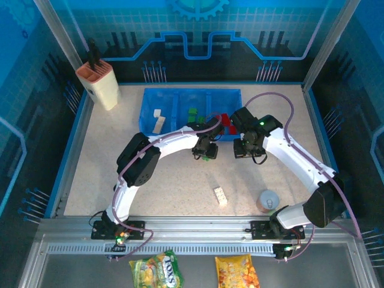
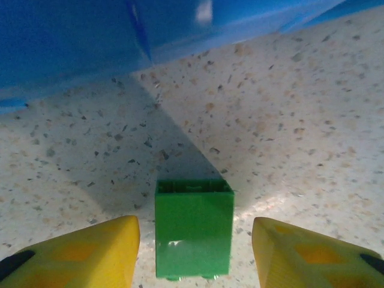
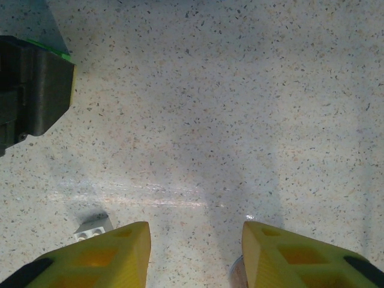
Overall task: Sort the legos into containers by color
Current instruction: Pick up the lego from the center of the table.
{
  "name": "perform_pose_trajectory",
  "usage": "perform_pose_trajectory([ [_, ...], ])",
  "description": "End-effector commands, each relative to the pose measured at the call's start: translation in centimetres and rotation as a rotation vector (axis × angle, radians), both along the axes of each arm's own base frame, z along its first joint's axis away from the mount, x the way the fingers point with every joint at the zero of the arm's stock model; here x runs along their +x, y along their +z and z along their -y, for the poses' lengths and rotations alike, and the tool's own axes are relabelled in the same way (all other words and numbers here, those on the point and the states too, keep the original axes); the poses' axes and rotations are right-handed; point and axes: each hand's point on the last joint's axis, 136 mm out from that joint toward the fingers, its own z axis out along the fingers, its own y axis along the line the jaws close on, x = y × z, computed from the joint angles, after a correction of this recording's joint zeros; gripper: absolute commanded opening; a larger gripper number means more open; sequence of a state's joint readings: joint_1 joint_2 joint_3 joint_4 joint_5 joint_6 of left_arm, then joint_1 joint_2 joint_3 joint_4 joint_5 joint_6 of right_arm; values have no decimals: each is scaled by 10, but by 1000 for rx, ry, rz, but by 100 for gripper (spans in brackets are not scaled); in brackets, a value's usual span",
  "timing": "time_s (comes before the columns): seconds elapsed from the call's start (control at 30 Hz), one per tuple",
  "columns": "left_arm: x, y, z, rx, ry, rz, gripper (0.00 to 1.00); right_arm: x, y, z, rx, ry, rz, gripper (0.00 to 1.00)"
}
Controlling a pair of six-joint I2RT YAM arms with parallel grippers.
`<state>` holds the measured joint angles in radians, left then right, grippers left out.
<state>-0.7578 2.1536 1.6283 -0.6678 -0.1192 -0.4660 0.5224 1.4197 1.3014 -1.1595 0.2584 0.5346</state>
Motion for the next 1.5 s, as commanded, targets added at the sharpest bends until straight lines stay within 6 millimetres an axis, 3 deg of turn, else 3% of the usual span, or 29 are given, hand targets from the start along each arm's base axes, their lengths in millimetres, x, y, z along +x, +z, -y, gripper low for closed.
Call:
perform_pose_trajectory([
  [0.0, -3, -15, -1, 28, 2, -10, 51, -7, 2, 10, -21, -12, -6, 45],
  [0.23, -5, -22, -2, 36, 6, -23, 44, -8, 4, 11, -22, -8, -5, 45],
  [0.6, -3, -5, -1, 18, 7, 4, 38, -8, 12, 12, -24, -7, 11, 45],
  [1.07, 6, 55, -3, -32, 12, 104, 37, -7, 17, 14, -38, -6, 17, 45],
  [1.47, 30, 98, -24, -80, 59, 164, 37, -6, 19, 14, -37, -5, 20, 45],
])
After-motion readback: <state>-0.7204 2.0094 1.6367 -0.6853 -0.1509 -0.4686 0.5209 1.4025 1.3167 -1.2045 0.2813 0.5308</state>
